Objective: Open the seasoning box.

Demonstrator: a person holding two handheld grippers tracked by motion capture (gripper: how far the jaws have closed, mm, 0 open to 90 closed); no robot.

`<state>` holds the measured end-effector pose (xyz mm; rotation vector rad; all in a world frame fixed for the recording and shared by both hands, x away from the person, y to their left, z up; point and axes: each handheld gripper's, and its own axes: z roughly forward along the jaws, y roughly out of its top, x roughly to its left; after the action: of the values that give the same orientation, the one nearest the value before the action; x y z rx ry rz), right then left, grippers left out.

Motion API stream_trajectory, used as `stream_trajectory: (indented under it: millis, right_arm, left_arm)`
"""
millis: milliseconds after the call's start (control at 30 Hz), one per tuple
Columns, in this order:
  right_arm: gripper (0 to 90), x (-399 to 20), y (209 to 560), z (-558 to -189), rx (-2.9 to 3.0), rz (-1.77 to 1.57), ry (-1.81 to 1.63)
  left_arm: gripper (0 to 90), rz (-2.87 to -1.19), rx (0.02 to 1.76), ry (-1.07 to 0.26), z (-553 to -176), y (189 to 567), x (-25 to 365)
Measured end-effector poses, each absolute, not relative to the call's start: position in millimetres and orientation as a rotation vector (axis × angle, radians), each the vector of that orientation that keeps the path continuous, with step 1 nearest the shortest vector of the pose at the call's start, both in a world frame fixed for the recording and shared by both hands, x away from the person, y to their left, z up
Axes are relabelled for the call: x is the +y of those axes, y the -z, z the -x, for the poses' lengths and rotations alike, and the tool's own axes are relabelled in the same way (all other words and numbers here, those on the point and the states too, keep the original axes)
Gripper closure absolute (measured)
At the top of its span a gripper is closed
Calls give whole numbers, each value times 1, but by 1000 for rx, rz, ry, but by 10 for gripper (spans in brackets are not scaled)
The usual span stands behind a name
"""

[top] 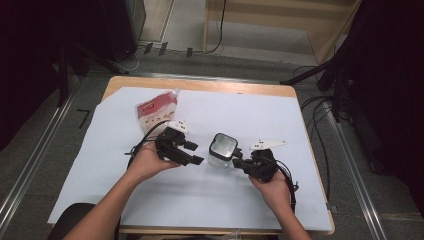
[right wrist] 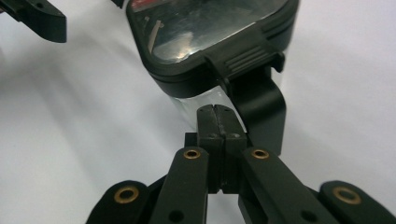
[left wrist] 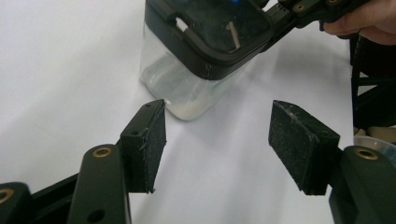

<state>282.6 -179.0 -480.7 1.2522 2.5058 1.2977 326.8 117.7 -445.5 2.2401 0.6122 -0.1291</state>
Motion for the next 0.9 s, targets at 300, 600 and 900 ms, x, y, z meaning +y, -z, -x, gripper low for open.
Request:
stream_trajectory:
  millis: [300, 600, 900]
  right_arm:
    - [900, -191, 474, -288, 2507, -1252, -1254]
    - [900, -196, 477, -308, 2497, -1283, -1240]
    - [900, -209, 459, -301, 2439, -1270, -1253]
  left_arm:
    - [343, -2210, 576, 143, -333, 437, 112]
    - [270, -2239, 578, 162, -350, 439, 89]
    - [192, -2234, 549, 162, -353, 445, 84]
